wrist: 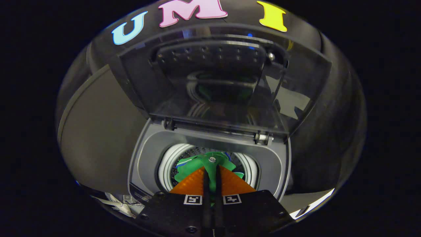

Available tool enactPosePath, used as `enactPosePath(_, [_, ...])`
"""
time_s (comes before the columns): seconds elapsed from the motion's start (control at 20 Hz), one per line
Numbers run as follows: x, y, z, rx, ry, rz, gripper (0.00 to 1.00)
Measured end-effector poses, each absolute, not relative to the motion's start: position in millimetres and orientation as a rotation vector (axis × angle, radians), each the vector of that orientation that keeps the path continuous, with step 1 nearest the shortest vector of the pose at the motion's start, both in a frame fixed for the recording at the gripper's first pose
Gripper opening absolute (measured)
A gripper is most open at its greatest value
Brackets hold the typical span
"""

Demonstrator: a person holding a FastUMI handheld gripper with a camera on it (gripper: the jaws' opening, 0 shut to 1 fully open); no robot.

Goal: Put the clothes into the washing machine and then close the washing machine lid.

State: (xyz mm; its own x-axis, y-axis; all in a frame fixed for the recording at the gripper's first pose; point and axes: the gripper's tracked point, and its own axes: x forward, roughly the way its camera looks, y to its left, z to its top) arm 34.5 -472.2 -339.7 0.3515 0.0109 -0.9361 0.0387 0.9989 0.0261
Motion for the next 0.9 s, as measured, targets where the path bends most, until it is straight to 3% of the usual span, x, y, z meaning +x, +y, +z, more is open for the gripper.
enactPosePath(0.4, [10,-487,-393,0.019,1.285,-0.122,0.08])
enactPosePath(0.6, [0,-478,-409,0.161,1.333,-0.121,0.13])
enactPosePath(0.75, [21,-481,-402,0.177,1.234,-0.122,0.18])
enactPosePath(0.9, [21,-475,-403,0.149,1.249,-0.095,0.99])
